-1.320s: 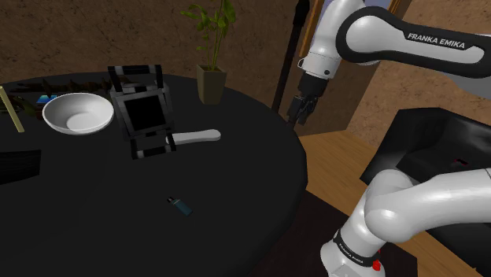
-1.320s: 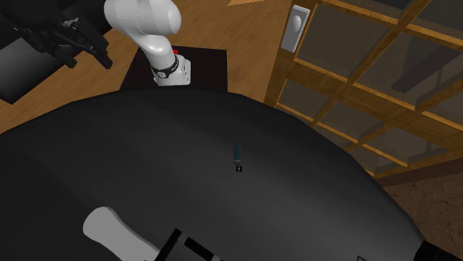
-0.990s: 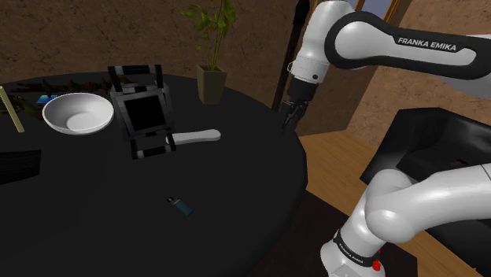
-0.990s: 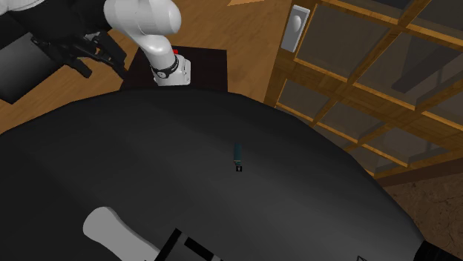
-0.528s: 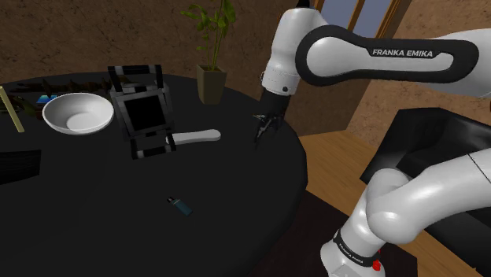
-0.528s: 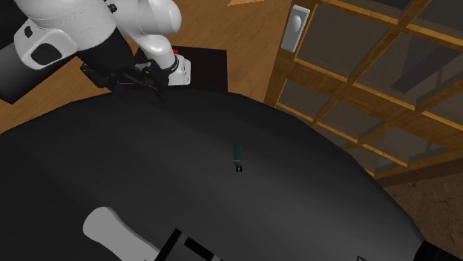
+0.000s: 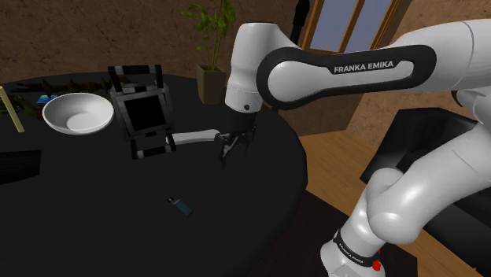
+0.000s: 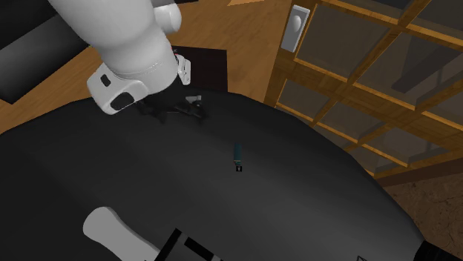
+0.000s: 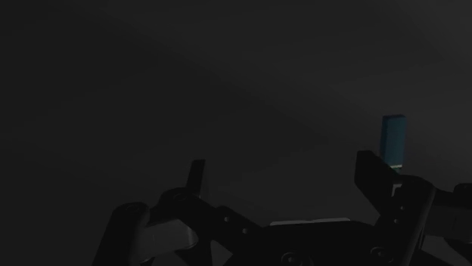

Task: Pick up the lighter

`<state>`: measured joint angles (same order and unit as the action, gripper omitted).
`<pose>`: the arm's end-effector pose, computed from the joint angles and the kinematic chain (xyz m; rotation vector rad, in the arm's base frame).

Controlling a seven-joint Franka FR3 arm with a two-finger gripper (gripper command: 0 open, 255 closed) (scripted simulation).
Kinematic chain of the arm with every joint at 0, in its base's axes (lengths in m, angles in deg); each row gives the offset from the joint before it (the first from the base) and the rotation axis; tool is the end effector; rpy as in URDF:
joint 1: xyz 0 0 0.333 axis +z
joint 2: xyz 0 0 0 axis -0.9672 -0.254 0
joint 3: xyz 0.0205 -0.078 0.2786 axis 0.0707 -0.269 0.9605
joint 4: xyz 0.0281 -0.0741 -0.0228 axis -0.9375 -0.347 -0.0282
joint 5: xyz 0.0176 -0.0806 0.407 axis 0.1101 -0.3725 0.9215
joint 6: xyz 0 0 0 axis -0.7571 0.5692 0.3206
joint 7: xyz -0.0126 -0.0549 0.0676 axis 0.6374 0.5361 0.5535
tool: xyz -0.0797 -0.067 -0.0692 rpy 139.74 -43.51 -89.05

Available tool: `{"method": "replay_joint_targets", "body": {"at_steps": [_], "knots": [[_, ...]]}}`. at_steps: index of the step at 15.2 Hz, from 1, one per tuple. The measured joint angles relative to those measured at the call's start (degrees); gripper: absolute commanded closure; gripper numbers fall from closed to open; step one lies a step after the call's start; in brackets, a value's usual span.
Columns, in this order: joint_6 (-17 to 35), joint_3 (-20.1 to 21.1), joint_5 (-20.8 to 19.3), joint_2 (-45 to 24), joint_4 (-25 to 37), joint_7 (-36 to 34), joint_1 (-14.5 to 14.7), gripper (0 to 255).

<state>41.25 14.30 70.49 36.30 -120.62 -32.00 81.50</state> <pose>0.4256 0.2355 0.4587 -3.0827 -0.0384 0.0164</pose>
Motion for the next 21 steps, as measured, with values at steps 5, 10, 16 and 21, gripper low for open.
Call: {"method": "replay_joint_targets", "body": {"at_steps": [5, 10, 16, 21], "knots": [[3.69, 5.36, -2.76, -9.48, 5.33, -6.9, 1.18, 0], [5.16, 9.24, -8.5, -20.92, 13.76, -14.27, 2.93, 0], [8.65, 10.08, -11.45, -26.0, 14.4, -17.33, 4.22, 0], [10.94, 10.05, -12.19, -27.29, 13.24, -17.83, 4.43, 255]]}}
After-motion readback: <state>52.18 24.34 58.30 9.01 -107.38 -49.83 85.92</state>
